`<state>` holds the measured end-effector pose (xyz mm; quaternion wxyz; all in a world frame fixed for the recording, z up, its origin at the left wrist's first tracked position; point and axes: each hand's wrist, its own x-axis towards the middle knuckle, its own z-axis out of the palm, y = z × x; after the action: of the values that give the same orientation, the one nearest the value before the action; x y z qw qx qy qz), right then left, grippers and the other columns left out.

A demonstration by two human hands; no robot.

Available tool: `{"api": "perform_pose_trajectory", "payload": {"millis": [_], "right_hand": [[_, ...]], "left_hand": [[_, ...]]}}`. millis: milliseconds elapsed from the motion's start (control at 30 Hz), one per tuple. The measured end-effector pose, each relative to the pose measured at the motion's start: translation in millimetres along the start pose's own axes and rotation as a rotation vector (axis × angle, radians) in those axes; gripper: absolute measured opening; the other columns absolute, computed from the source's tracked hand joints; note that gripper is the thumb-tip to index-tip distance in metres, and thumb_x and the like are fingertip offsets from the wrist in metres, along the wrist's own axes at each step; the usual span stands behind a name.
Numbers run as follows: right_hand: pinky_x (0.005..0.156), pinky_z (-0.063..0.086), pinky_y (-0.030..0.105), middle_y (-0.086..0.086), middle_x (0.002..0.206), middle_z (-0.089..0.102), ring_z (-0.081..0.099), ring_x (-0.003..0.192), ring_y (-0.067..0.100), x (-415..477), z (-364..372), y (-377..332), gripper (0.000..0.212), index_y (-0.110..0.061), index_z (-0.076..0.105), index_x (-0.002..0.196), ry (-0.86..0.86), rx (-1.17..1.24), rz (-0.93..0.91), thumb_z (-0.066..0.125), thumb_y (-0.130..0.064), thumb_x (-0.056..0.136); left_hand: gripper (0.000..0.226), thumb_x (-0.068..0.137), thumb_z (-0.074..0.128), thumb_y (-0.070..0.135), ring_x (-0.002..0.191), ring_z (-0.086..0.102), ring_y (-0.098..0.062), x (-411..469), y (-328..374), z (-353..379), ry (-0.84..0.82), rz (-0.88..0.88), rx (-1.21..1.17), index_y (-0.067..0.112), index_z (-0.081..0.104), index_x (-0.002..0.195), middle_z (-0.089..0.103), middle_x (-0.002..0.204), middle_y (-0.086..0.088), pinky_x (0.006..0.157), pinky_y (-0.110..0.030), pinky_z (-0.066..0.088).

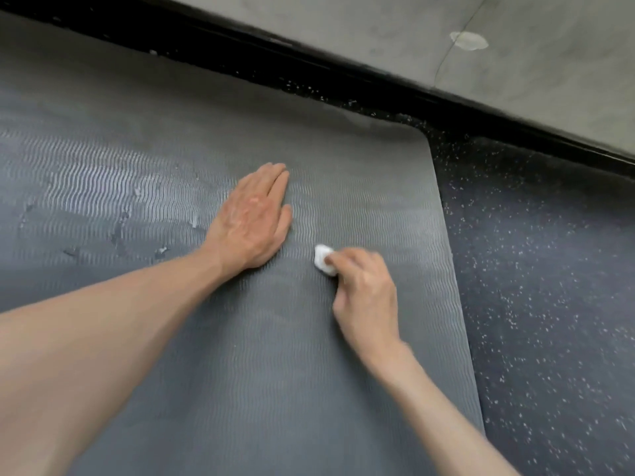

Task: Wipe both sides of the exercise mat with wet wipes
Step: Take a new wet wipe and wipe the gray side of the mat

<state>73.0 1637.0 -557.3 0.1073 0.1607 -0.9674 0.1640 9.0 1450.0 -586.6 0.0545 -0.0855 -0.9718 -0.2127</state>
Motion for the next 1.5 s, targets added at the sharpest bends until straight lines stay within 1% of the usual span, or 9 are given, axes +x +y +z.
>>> {"api": "perform_pose_trajectory", "payload": {"millis": [133,333,533,733,867,967,1167,1333,1500], "right_hand": [[0.066,0.043,0.031,0.004,0.089,0.062,0.052,0.076,0.026,-31.1,-7.0,-9.4,0.028,-0.012,0.065,0.092,-0.04,0.064,-0.082,0.044,-0.001,0.076],[0.057,0.046,0.035,0.009,0.087,0.065,0.053,0.07,0.031,78.5,20.9,8.1,0.038,-0.01,0.07,0.09,-0.03,-0.012,-0.031,0.037,-0.003,0.072],[0.065,0.046,0.036,0.009,0.093,0.064,0.056,0.076,0.032,26.8,3.1,6.0,0.032,-0.007,0.068,0.093,-0.049,0.076,-0.123,0.043,0.002,0.075],[0.055,0.042,0.034,0.015,0.088,0.062,0.054,0.072,0.035,162.7,38.0,22.0,0.039,-0.005,0.072,0.092,-0.034,0.002,0.004,0.055,0.017,0.064],[0.062,0.038,0.033,0.011,0.089,0.064,0.053,0.074,0.031,117.9,29.4,17.4,0.037,-0.006,0.07,0.09,-0.054,0.049,-0.087,0.049,0.011,0.065],[0.06,0.045,0.034,0.01,0.087,0.064,0.055,0.073,0.032,112.9,26.1,21.4,0.039,-0.008,0.07,0.09,-0.099,0.082,-0.147,0.039,0.001,0.067],[0.064,0.031,0.029,0.011,0.097,0.066,0.055,0.085,0.036,223.6,47.4,33.5,0.048,-0.008,0.073,0.099,-0.105,0.006,0.074,0.051,0.016,0.065],[0.057,0.04,0.032,0.01,0.088,0.065,0.054,0.073,0.033,176.2,40.8,33.0,0.041,-0.005,0.072,0.089,-0.114,0.053,-0.128,0.053,0.018,0.061],[0.064,0.032,0.031,0.013,0.1,0.062,0.056,0.093,0.039,251.6,52.3,44.7,0.047,-0.012,0.071,0.101,-0.162,-0.058,0.004,0.048,0.011,0.068]], "left_hand": [[0.058,0.094,0.035,0.029,0.14,0.036,-0.028,1.2,2.3,-0.3,-0.007,-0.032,0.0,-0.001,0.04,0.144,0.041,0.149,-0.015,0.119,-0.037,0.024],[0.06,0.093,0.032,0.032,0.141,0.034,-0.026,0.7,4.6,-5.3,-0.044,-0.074,-0.024,0.001,0.04,0.144,0.04,0.151,-0.013,0.119,-0.038,0.024],[0.06,0.093,0.033,0.032,0.14,0.034,-0.024,4.3,4.2,-6.0,-0.083,-0.084,-0.022,0.001,0.039,0.144,0.039,0.151,-0.011,0.117,-0.041,0.028],[0.06,0.094,0.034,0.033,0.144,0.028,-0.02,6.3,3.9,-7.0,-0.115,-0.11,-0.023,0.004,0.037,0.147,0.034,0.155,-0.008,0.118,-0.041,0.026],[0.061,0.093,0.033,0.034,0.144,0.028,-0.02,5.7,4.6,-7.0,-0.127,-0.121,-0.019,0.004,0.038,0.146,0.034,0.154,-0.007,0.118,-0.041,0.027],[0.061,0.093,0.032,0.034,0.144,0.026,-0.019,6.6,5.2,-6.0,-0.148,-0.123,-0.001,0.005,0.037,0.147,0.033,0.155,-0.006,0.119,-0.041,0.026],[0.06,0.094,0.033,0.034,0.144,0.028,-0.02,6.7,4.7,-7.8,-0.157,-0.118,0.012,0.005,0.038,0.146,0.033,0.154,-0.007,0.119,-0.041,0.025],[0.061,0.094,0.034,0.034,0.145,0.025,-0.02,6.5,5.8,-9.2,-0.172,-0.129,0.028,0.005,0.036,0.147,0.031,0.155,-0.006,0.12,-0.039,0.021],[0.06,0.094,0.033,0.035,0.145,0.025,-0.02,6.7,5.3,-9.6,-0.181,-0.121,0.028,0.005,0.035,0.147,0.03,0.155,-0.007,0.12,-0.04,0.022]]}}
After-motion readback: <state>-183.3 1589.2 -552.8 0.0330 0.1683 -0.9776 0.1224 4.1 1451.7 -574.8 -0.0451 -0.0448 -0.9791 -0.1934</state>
